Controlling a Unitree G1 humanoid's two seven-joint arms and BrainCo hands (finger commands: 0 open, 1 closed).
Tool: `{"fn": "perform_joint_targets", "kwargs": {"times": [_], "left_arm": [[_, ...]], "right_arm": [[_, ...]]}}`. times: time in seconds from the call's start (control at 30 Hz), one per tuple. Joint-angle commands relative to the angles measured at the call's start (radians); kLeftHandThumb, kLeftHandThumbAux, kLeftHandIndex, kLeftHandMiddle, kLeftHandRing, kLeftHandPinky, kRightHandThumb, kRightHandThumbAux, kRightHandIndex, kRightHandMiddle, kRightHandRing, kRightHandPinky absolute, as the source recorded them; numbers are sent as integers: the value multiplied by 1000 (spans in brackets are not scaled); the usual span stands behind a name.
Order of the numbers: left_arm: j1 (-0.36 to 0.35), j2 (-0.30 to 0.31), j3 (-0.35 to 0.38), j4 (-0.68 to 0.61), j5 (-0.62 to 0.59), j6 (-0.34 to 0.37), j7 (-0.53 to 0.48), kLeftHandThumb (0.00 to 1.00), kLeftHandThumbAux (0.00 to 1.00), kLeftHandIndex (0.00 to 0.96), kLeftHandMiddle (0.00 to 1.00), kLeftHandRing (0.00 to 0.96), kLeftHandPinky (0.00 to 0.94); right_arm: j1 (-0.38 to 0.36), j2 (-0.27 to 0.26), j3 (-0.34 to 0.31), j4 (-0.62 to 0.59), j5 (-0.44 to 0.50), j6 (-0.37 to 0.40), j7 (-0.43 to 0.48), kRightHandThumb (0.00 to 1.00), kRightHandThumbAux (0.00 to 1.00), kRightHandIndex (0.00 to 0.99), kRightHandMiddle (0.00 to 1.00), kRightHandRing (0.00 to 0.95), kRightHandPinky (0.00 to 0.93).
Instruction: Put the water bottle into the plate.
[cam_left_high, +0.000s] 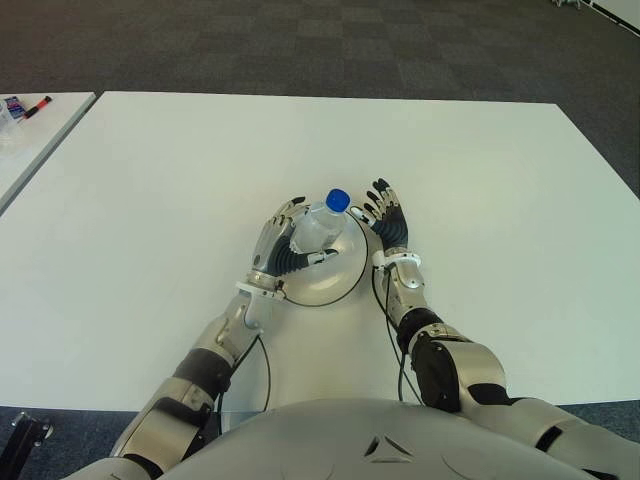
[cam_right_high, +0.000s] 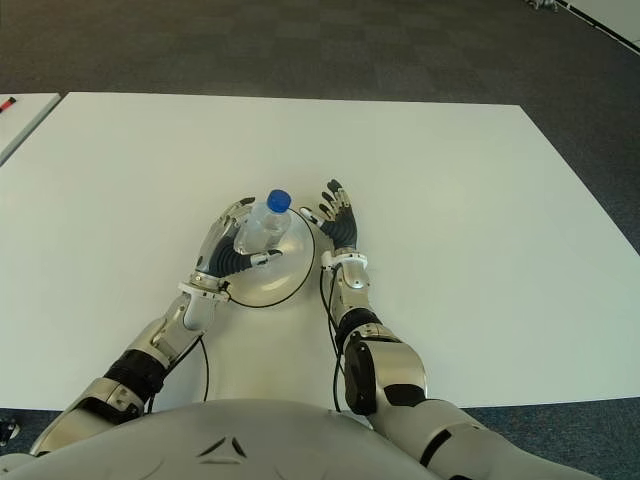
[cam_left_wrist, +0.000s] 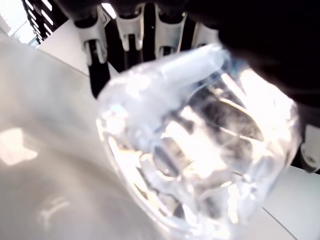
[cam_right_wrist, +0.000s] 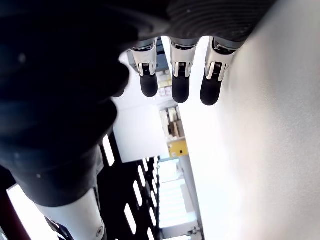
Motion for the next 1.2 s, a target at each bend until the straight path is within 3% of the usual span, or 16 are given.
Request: {"fn": "perform_joint_targets", "kwargs": {"times": [0.03,0.47,1.2], "left_arm": [[7,5,-10,1,8,-7,4,1,445,0,0,0,0],[10,10,-5,-10,16,-14,12,10,432,0,0,0,0],[14,6,-5,-21,54,45,71,30,291,0,0,0,0]], "right_arm": [[49,24,-7,50,8,77,-12,187,865,76,94,97,152],[49,28,-9,50,11,73,-10,200,861,82,99,103,158],[47,30,-12,52,16,80,-7,200,859,83,101,107,163]]}}
